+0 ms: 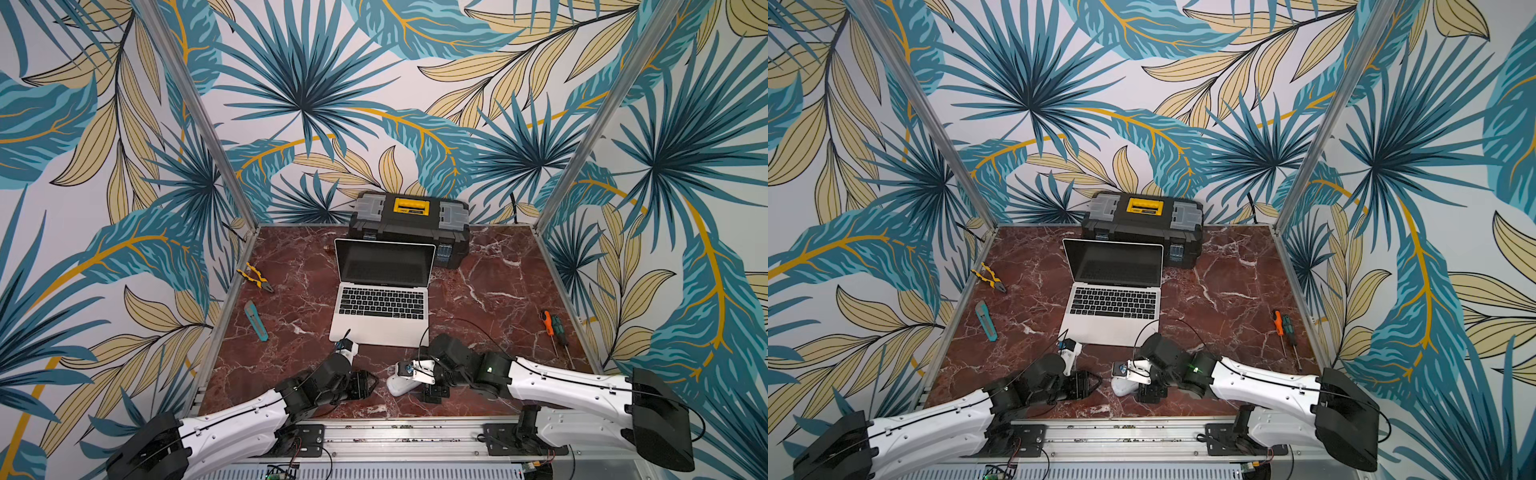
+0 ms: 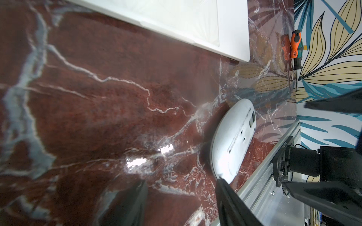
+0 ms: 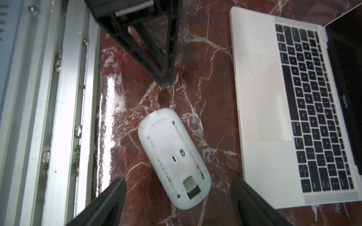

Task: Remove the wireless mouse receiver from the laptop
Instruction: Pick up the mouse from the center of the board.

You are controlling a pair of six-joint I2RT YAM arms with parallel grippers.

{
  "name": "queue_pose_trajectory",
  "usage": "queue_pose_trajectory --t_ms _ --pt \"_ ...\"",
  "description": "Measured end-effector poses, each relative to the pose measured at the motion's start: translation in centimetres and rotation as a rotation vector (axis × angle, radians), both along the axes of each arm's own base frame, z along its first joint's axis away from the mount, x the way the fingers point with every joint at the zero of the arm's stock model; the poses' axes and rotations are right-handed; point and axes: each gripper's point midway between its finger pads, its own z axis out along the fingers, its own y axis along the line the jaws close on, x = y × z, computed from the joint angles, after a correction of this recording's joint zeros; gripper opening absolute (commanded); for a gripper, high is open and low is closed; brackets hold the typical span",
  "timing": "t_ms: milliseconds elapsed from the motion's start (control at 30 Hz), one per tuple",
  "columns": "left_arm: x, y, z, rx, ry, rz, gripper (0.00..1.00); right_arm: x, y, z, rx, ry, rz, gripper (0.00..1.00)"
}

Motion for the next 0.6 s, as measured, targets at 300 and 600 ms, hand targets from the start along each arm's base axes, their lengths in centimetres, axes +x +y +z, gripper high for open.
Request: queue_pose_trajectory --t_ms 300,600 --pt "0.1 -0.3 0.1 -0.011 -0.003 -0.005 0.61 0.6 -1.7 -3.8 -0.142 -0.001 0.139 0.93" --pt "0.1 -0.5 0.1 -0.016 -0.002 -0.009 0.61 1.0 -0.2 -3.9 -0.132 -0.015 0.216 0.93"
